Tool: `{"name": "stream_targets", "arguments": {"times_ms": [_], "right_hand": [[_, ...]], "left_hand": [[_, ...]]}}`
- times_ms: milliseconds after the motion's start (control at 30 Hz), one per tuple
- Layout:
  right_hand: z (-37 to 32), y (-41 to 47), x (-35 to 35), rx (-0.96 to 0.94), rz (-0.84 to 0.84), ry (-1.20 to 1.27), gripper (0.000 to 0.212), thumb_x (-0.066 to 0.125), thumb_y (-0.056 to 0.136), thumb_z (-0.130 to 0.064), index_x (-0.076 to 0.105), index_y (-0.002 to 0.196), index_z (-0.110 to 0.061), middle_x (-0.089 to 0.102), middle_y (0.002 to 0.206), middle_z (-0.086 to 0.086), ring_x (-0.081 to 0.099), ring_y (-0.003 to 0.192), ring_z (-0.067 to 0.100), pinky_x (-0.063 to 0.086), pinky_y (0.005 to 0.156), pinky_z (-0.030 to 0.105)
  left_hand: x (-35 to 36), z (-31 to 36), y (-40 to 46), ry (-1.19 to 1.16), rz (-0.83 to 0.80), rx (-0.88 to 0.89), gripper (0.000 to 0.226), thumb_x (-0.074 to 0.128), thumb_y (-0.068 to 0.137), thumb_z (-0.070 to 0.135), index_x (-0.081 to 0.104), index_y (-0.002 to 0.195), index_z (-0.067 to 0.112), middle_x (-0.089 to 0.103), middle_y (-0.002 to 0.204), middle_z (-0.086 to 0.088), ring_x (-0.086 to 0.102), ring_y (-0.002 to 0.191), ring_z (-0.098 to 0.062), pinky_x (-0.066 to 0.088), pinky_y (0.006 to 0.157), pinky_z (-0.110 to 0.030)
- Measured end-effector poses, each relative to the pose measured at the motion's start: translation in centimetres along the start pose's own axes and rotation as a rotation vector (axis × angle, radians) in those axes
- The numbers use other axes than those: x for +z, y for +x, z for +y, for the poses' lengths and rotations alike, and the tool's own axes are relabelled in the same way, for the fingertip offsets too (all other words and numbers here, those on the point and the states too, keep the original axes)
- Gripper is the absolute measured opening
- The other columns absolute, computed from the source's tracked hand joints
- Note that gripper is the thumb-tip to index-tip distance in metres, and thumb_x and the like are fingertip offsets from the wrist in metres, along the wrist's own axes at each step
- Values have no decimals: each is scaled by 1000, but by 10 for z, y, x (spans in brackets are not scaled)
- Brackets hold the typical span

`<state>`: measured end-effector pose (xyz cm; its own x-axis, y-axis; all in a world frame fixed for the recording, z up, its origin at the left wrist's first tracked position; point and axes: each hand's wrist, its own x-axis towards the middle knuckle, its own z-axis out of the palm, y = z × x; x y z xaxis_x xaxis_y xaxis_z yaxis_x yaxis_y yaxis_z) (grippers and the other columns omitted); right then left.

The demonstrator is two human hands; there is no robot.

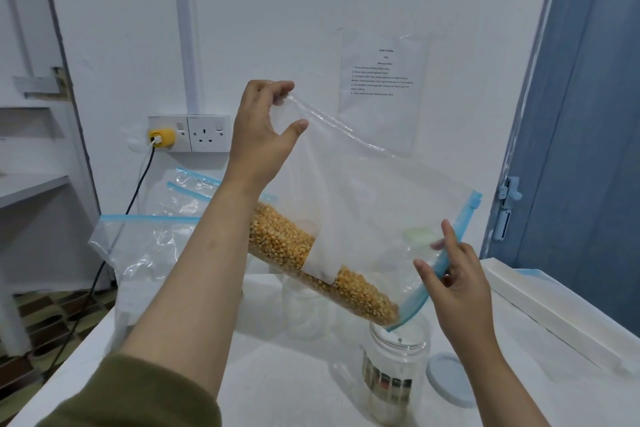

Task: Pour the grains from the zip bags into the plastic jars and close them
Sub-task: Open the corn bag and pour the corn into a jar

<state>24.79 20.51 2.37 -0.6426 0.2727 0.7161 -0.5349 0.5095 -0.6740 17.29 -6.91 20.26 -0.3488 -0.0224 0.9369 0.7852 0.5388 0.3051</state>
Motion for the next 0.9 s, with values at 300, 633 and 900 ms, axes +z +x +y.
{"name": "stream_targets", "arguments": {"times_ms": [300,633,900], "right_hand": [[3,0,2,-16,-2,-5,69,69,90,-14,37,148,-34,52,105,-17,54,89,9,50,72,13],[6,-2,2,-14,5,-11,70,69,90,-15,35,146,-39,50,103,-22,54,89,9,52,72,16],[5,-4,1,-6,9,-18,70,69,90,-16,35,147,-37,51,103,-20,54,88,9,52,72,17]], "left_hand": [[0,-1,-1,4,1,-3,48,76,84,15,57,128,11,46,118,3,52,106,-5,38,91,-7],[1,0,-1,6,2,10,47,76,83,15,58,127,11,46,118,3,52,105,-6,37,89,-7],[1,4,-1,-8,-3,4,47,76,83,14,58,127,11,47,117,4,52,105,-4,38,89,-7]]}}
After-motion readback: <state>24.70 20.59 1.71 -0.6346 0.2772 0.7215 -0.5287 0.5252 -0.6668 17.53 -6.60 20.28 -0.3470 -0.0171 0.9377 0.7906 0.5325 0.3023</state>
